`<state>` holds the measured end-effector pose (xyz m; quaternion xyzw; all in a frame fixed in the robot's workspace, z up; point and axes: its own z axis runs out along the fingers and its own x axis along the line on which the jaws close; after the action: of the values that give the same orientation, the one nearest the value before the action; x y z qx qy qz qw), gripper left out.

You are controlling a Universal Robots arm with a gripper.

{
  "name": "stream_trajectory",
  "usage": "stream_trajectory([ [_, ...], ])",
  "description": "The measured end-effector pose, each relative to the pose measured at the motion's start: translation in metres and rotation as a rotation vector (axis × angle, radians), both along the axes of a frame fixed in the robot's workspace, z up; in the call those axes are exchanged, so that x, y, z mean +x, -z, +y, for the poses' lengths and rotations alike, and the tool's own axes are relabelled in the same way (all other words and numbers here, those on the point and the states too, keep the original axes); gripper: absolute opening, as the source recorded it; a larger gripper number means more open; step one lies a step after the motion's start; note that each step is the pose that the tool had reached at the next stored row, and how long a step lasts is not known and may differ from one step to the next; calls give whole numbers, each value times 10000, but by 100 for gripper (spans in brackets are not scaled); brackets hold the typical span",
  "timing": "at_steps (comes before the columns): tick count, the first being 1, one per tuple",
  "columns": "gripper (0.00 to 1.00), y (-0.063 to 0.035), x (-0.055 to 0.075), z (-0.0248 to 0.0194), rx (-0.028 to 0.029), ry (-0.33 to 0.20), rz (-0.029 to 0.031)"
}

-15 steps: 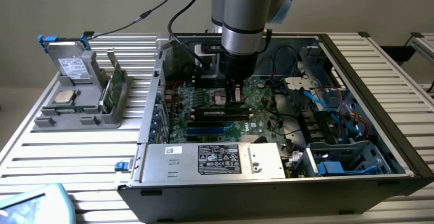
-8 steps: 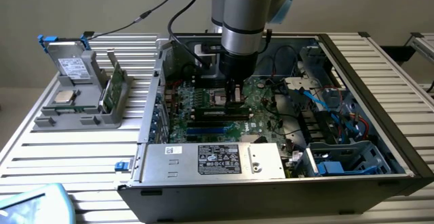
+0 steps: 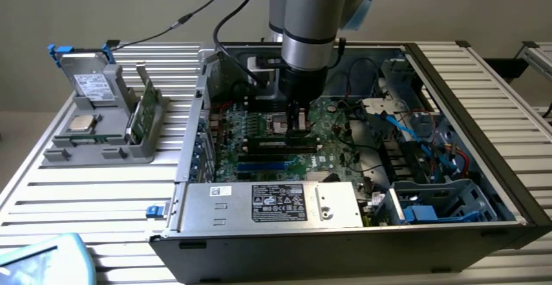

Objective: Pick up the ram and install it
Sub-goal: 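Insert the ram into the slot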

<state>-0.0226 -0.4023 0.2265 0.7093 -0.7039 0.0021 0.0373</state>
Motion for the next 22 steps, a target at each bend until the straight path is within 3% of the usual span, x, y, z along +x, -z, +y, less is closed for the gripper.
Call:
stream_trajectory([
  [16, 13, 17, 0, 9, 6, -38, 1],
  [22, 13, 18, 0, 13, -30, -129, 2],
])
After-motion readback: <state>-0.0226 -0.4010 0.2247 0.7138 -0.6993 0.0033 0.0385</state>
